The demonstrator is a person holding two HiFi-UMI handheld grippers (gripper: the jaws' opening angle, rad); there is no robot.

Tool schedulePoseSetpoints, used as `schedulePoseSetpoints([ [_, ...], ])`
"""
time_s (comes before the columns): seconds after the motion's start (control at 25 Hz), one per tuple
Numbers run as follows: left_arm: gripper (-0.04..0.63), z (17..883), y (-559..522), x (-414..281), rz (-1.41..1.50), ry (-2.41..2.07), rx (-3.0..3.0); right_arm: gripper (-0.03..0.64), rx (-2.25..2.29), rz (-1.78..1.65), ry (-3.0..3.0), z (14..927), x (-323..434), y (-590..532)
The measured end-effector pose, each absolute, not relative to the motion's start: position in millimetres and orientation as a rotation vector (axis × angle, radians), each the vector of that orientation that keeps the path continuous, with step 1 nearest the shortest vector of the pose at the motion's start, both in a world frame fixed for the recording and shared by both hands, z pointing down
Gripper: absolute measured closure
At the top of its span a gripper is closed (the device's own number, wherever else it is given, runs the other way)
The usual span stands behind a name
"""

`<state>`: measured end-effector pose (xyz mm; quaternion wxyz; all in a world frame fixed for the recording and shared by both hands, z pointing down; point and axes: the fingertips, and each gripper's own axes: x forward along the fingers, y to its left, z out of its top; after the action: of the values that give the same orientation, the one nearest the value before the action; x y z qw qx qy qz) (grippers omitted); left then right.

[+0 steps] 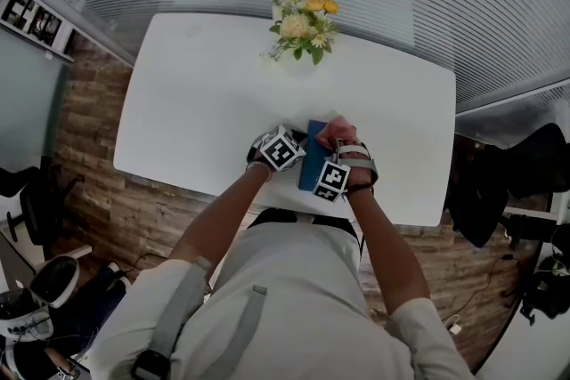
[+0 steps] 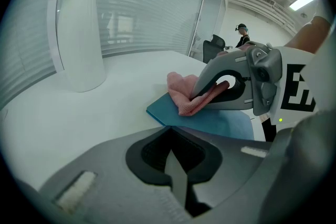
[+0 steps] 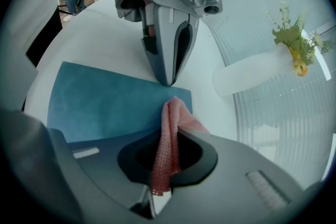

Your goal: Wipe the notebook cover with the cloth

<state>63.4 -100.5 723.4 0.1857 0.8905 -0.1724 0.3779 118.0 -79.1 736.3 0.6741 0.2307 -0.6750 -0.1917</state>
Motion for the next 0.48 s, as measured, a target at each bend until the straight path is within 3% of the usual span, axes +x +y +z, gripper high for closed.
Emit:
schedulePoseSetpoints([
  [0.48, 0.592, 719.2, -99.5, 62.4, 1.067, -0.486, 2.506, 0.615, 0.517, -0.429, -1.524, 735.2, 116.5, -68.2],
])
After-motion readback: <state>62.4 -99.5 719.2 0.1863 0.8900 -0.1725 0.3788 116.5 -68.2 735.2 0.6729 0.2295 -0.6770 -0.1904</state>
